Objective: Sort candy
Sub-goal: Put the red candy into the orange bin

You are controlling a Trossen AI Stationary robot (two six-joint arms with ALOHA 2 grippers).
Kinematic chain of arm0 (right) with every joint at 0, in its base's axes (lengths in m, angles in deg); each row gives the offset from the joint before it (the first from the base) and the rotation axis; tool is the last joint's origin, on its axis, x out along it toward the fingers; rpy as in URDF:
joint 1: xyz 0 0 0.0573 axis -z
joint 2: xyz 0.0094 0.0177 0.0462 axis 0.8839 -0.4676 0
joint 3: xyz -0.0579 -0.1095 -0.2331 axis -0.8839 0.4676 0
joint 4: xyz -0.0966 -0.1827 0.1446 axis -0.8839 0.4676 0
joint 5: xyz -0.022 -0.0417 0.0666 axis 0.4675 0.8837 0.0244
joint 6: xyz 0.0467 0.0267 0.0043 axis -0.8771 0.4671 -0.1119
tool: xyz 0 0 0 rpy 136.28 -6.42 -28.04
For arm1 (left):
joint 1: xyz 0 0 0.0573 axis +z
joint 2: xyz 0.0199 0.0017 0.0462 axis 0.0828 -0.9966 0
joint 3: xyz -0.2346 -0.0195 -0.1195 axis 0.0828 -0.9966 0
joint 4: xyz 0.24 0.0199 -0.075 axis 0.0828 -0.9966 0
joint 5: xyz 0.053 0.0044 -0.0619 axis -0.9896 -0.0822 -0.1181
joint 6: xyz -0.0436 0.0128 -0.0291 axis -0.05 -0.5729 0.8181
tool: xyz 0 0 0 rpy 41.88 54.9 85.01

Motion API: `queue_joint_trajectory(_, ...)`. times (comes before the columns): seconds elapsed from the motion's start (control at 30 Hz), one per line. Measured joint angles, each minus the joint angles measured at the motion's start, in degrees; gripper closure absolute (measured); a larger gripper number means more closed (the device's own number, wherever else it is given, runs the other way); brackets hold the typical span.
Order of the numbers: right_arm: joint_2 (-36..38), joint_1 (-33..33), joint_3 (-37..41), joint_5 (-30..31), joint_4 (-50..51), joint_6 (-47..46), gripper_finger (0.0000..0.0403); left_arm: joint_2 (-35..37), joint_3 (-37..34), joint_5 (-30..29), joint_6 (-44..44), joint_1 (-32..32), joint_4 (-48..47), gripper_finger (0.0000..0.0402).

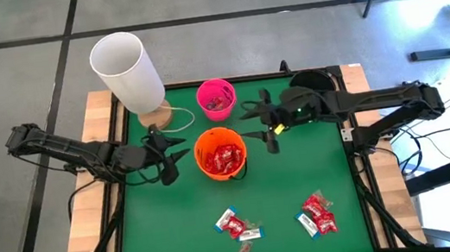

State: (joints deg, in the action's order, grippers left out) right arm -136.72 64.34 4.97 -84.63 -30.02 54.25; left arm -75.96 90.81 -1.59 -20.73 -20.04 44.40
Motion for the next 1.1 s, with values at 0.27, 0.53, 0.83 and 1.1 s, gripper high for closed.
queue_joint_trajectory(0.27,0.4,-1.6,0.0,-1.4,22.0,-11.2,0.0181,0.0,0.0,3.1,-6.1,-1.1,6.8,0.0242)
queue_joint_trajectory(0.53,0.2,-15.3,0.2,4.1,34.5,-24.2,0.0181,0.0,0.0,2.6,-8.6,-1.0,9.4,0.0242)
queue_joint_trajectory(0.83,-1.7,-31.5,0.3,6.3,43.1,-50.5,0.0181,0.0,0.0,2.6,-8.6,-1.0,9.6,0.0242)
queue_joint_trajectory(1.1,-8.6,-43.0,0.3,12.1,44.1,-65.7,0.0181,-0.1,0.0,4.2,-6.0,-1.1,11.7,0.0242)
